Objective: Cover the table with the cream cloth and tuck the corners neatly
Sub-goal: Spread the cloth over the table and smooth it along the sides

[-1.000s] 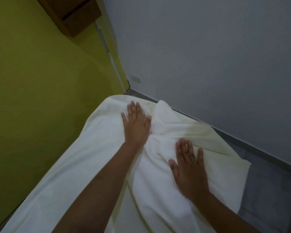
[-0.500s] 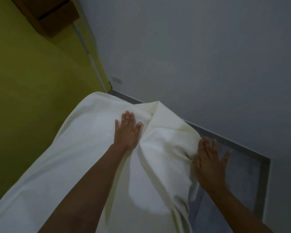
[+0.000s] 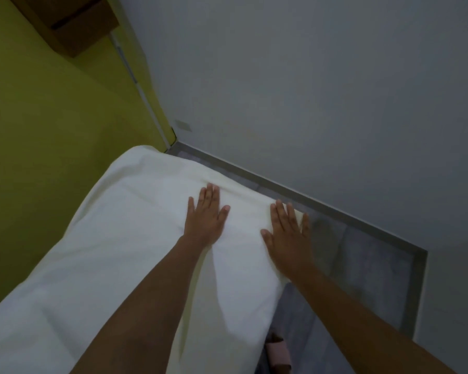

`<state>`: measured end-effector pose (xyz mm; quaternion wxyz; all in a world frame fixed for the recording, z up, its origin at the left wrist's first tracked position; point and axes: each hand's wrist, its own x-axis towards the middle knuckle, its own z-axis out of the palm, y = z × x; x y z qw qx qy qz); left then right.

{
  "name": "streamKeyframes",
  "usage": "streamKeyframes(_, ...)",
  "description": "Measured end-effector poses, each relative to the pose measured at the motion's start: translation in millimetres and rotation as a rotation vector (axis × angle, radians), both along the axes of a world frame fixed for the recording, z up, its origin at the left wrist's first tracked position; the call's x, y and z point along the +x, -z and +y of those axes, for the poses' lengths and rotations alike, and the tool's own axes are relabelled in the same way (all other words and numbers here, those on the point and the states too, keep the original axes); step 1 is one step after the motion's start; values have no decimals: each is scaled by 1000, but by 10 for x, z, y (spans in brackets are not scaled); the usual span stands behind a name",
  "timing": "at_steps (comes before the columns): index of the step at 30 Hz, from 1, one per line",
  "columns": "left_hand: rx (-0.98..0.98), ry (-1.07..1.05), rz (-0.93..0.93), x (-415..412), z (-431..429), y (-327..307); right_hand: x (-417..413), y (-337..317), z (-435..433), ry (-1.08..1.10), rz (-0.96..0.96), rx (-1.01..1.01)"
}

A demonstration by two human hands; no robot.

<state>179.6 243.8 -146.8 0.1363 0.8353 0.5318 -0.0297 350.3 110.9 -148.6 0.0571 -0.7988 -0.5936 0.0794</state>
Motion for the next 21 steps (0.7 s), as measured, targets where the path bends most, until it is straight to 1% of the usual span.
streamKeyframes(3,43,-16,-4,-6,-28,34,110,-16,-12,-41,-7,-15)
streamKeyframes(7,52,-156,-20,-16,-113,26,159,-63,60,-111,57,-56)
streamKeyframes(9,66,-183,-28,-25,-208,19,200,-92,127,-141,53,-42)
streamKeyframes(11,72,-201,-62,-34,-354,15,263,-141,214,-170,64,-87)
streamKeyframes(13,61,-213,-76,-49,-496,15,323,-208,320,-186,118,-163)
streamKeyframes(15,55,-218,-43,-74,-620,13,367,-269,352,-204,189,-185)
streamKeyframes(18,50,-234,-26,-41,-726,-23,438,-294,210,-167,262,-151)
streamKeyframes(21,25,-199,-38,125,-860,-63,546,-270,-52,-108,298,-104)
